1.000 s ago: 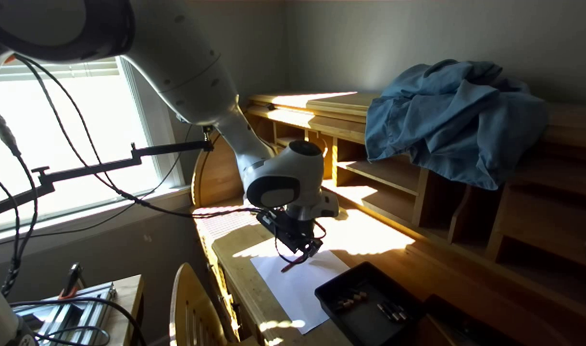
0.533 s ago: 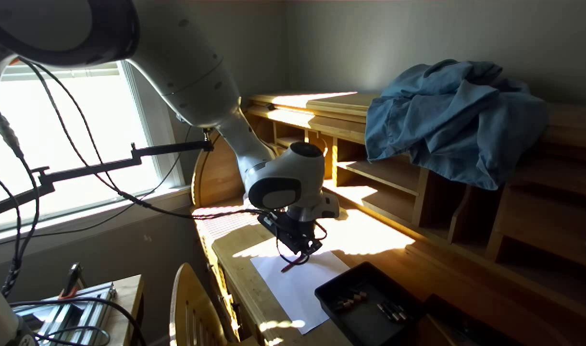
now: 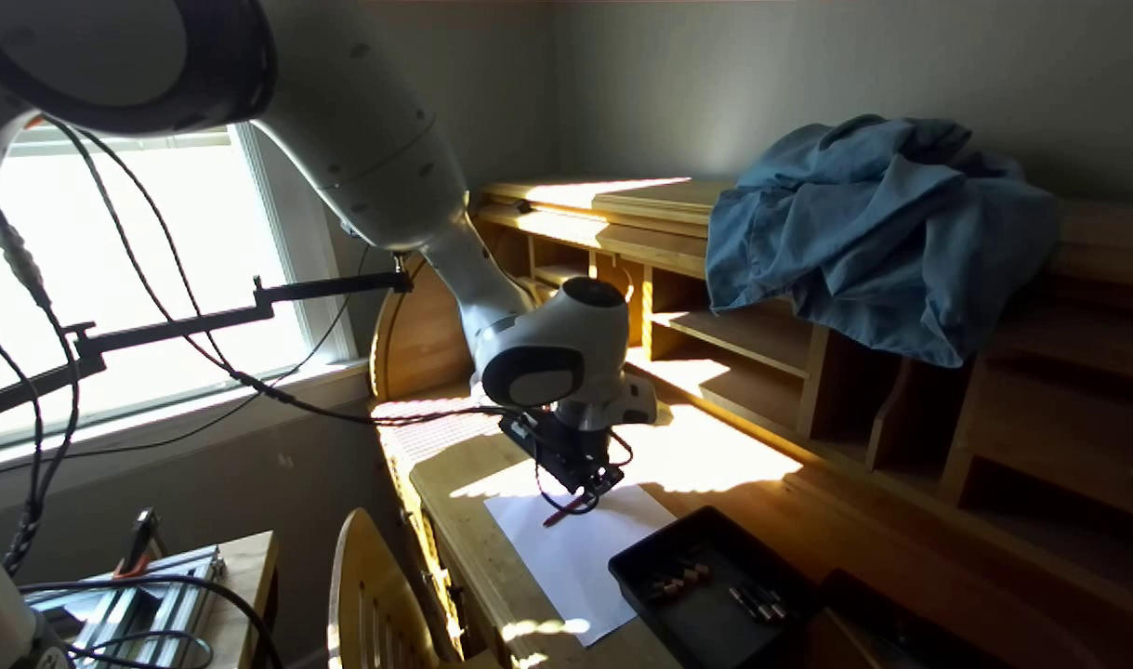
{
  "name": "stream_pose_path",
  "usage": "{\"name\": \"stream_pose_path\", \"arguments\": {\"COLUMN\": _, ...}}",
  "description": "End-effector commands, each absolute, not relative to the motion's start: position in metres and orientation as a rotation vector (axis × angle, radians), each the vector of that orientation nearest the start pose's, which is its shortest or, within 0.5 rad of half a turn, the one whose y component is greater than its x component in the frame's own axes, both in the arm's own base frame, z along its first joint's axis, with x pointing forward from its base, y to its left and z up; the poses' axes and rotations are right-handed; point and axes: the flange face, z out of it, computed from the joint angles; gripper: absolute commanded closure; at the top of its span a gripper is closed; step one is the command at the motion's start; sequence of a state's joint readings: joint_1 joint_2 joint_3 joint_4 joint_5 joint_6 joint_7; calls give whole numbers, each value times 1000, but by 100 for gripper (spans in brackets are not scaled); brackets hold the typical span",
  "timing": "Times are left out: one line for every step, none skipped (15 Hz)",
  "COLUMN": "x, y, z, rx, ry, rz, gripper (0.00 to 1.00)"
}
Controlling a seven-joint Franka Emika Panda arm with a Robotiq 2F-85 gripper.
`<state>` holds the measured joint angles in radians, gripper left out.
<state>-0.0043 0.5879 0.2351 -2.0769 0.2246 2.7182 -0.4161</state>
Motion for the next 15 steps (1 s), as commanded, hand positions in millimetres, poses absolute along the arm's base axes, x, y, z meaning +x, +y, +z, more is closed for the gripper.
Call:
{"name": "stream_pose_path", "arguments": {"x": 580, "y": 131, "z": 148, "rx": -2877, "ry": -584, "rz": -115, "gripper": 73}}
{"name": "stream_pose_path", "arguments": {"x": 580, "y": 131, "z": 148, "rx": -2878, "ry": -585, "rz": -114, "gripper": 74}}
{"name": "stream_pose_path", "arguments": {"x": 580, "y": 131, "z": 148, "rx": -2878, "ry": -586, "rz": -114, "gripper": 74}}
{"name": "stream_pose_path", "arguments": {"x": 580, "y": 131, "z": 148, "rx": -2878, "ry": -586, "rz": -114, "gripper": 78}}
{"name": "stream_pose_path", "arguments": {"x": 580, "y": 131, "z": 148, "rx": -2878, "ry": -587, "rz": -114, "gripper": 80}}
{"name": "stream_pose_path", "arguments": {"x": 580, "y": 131, "z": 148, "rx": -2878, "ry": -587, "rz": -114, "gripper": 85}}
{"name": "stream_pose_path", "arguments": {"x": 580, "y": 131, "z": 148, "rx": -2878, "ry": -588, "rz": -115, "gripper": 86}}
{"name": "stream_pose_path", "arguments": {"x": 580, "y": 131, "z": 148, "rx": -2878, "ry": -587, "rz": -114, "gripper": 90}}
{"name": "stream_pose_path", "arguments": {"x": 580, "y": 131, "z": 148, "rx": -2878, "ry": -588, "rz": -114, "gripper": 92}}
{"name": "stream_pose_path", "arguments": {"x": 580, "y": 131, "z": 148, "rx": -2878, "ry": -589, "rz": -114, "gripper": 99}}
{"name": "stream_pose_path", "arguments": {"x": 580, "y": 131, "z": 148, "rx": -2878, "ry": -588, "rz": -115, "gripper": 100}}
{"name": "stream_pose_path", "arguments": {"x": 580, "y": 131, "z": 149, "rx": -2878, "ry": -589, "rz": -116, "gripper": 99}}
{"name": "stream_pose_path", "arguments": {"x": 580, "y": 130, "z": 150, "rx": -2879, "ry": -586, "rz": -121, "gripper": 100}}
{"name": "stream_pose_path", "arguments": {"x": 581, "y": 130, "z": 151, "rx": -2878, "ry": -581, "rz": -124, "gripper": 99}}
{"name": "stream_pose_path", "arguments": {"x": 580, "y": 129, "z": 153, "rx": -2879, "ry": -576, "rz": -132, "gripper": 100}}
